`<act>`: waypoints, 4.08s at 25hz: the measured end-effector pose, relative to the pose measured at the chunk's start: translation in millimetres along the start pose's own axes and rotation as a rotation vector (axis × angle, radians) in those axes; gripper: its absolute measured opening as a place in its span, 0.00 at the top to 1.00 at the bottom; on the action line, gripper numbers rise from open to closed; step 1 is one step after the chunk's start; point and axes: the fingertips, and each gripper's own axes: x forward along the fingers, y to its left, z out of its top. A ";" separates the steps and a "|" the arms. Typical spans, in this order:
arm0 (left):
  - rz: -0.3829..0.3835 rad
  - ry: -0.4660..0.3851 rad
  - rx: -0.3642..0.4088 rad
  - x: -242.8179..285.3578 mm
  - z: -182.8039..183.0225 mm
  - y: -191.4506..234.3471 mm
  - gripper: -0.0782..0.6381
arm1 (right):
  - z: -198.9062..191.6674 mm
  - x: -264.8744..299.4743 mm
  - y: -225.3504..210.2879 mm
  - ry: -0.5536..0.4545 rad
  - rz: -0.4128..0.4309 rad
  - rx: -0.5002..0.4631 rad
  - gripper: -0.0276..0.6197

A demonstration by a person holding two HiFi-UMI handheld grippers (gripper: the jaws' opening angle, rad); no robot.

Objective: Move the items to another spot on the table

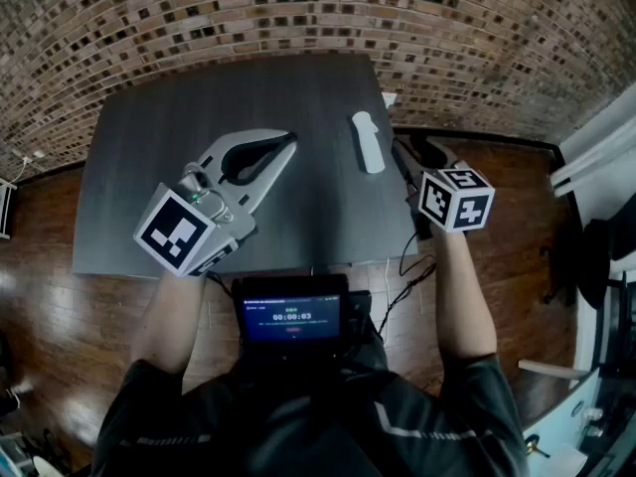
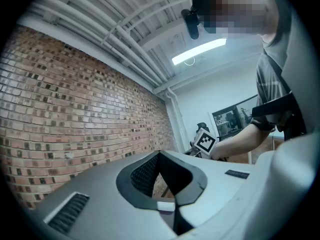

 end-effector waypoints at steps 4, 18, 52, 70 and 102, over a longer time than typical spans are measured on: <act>0.018 0.029 0.011 30.9 -19.8 28.8 0.89 | -20.1 44.1 -35.9 0.074 0.007 0.038 0.59; 0.066 0.121 -0.034 123.8 -113.8 112.8 0.89 | -89.2 179.3 -119.2 0.315 0.030 0.094 0.45; 0.073 0.271 -0.165 175.7 -238.6 164.5 0.89 | -231.5 271.1 -136.9 0.680 0.001 0.189 0.52; 0.234 0.229 -0.055 87.1 -157.8 156.9 0.89 | -139.5 251.0 -65.9 0.492 0.104 0.123 0.53; 0.718 0.205 0.087 -355.9 -28.6 114.9 0.89 | -64.4 231.9 397.1 0.359 0.524 -0.200 0.53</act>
